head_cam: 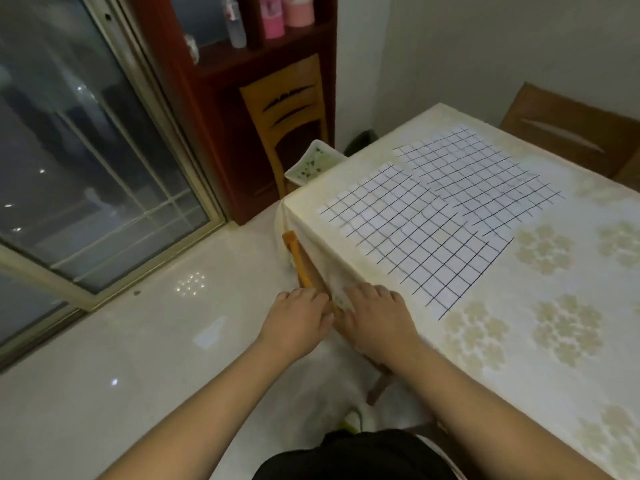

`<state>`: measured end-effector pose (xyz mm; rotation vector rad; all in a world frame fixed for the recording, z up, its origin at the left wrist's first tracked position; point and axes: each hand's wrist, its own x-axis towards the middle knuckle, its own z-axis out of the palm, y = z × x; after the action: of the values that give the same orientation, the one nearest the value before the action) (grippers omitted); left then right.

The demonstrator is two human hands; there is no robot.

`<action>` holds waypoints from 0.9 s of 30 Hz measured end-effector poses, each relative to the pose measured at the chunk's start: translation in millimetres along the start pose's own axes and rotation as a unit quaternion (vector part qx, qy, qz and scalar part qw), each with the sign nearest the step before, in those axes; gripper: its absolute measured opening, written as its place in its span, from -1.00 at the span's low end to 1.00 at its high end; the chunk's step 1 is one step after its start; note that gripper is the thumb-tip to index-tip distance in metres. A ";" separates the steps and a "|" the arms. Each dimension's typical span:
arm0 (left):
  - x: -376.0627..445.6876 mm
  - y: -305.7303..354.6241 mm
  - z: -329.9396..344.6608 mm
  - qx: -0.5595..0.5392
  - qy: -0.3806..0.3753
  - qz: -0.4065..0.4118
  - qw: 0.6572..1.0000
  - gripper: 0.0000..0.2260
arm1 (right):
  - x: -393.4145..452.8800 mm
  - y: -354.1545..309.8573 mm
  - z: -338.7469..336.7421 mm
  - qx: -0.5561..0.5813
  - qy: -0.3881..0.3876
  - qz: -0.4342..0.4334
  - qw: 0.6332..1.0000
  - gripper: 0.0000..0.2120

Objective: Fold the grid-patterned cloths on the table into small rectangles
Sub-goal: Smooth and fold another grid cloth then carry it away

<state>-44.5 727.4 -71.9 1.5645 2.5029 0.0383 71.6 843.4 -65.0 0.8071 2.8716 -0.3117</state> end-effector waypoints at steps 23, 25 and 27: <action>284.3 -45.9 -17.0 0.040 -0.065 0.286 0.955 -0.63 | 159.6 59.6 -8.4 0.043 -0.023 0.282 0.958 -0.49; 307.8 -60.0 -16.2 0.050 -0.067 0.308 0.948 -0.63 | 176.6 51.4 -7.4 0.053 -0.013 0.308 0.950 -0.48; 328.7 -67.4 -18.0 0.055 -0.086 0.330 0.939 -0.63 | 190.0 44.2 -6.9 0.063 -0.021 0.331 0.941 -0.48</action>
<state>-247.3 992.6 -110.5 2.2680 1.7760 -0.1404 -66.4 976.6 -101.8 1.6841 2.3653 -0.4116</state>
